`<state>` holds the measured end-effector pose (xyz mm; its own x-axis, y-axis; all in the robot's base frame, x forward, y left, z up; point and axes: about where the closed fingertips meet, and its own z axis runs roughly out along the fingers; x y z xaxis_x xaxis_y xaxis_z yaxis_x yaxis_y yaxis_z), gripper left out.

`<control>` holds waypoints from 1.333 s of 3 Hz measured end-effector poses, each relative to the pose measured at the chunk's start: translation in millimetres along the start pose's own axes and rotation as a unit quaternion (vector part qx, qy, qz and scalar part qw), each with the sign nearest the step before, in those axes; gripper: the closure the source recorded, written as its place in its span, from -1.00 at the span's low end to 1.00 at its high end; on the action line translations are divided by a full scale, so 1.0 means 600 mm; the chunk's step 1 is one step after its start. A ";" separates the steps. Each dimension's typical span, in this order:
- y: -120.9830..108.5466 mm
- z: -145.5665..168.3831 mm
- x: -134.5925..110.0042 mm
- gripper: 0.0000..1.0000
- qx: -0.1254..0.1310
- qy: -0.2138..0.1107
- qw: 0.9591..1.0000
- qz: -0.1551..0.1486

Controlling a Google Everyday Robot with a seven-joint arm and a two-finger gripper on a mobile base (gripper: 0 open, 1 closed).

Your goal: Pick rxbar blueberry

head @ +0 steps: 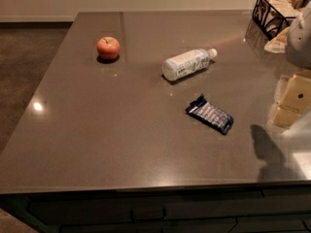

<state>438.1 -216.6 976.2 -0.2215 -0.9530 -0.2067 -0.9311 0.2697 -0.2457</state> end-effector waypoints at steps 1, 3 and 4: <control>0.000 0.000 0.000 -1.00 0.000 0.000 1.000 0.000; -0.027 0.059 -0.034 -1.00 -0.026 -0.020 0.999 0.034; -0.045 0.103 -0.054 -1.00 -0.030 -0.028 0.997 0.067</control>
Offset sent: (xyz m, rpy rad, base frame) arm 0.0140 0.0109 -0.0163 0.0587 0.0733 -0.0015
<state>488.5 -184.2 931.1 -0.3303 -0.8990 -0.2876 -0.9100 0.3842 -0.1558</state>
